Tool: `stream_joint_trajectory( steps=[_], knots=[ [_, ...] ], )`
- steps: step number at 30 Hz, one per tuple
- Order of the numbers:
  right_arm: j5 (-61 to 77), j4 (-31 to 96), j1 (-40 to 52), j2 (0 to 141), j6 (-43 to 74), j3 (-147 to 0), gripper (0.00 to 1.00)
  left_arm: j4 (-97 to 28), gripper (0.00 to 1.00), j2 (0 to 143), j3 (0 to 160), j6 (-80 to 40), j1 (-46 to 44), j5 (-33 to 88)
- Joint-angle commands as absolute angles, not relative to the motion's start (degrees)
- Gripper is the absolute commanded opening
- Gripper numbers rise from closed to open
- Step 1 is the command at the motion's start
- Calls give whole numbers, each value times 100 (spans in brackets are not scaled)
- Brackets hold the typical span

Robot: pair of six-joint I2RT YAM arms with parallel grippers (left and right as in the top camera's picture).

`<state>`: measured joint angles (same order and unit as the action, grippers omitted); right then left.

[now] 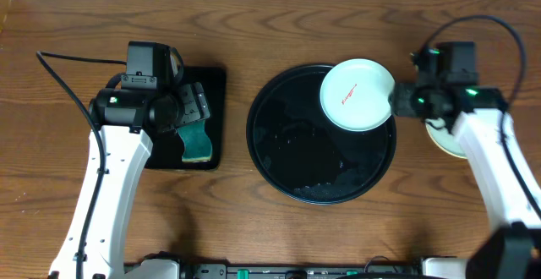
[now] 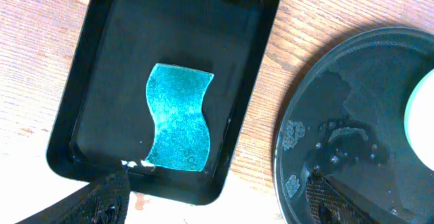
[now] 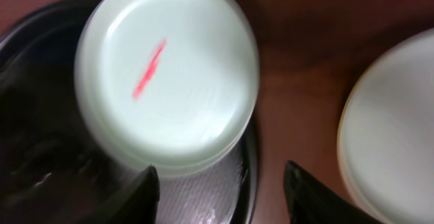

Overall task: Clean dirty plates on tray and stack at the side
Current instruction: 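Grip the rim of the remaining pale green plate with the right gripper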

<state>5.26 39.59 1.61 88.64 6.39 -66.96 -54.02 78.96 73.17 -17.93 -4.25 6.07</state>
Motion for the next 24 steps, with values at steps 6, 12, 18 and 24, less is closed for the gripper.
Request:
stream_joint_trajectory(
  steps=[6,12,18,24],
  knots=[
    [-257,3044,257,10138,685,-6652,51,-5433,84,7898,7448,-1741,-403,624],
    [268,2921,259,10582,1076,-6652,27,-5433,84,7898,7448,-1741,-403,624],
    [375,3205,268,10571,1546,-6665,1,-5433,84,7898,7448,-1741,-403,624],
    [510,3747,283,9651,1378,-6665,1,-5433,84,7898,7448,-1741,-403,624]
  ],
)
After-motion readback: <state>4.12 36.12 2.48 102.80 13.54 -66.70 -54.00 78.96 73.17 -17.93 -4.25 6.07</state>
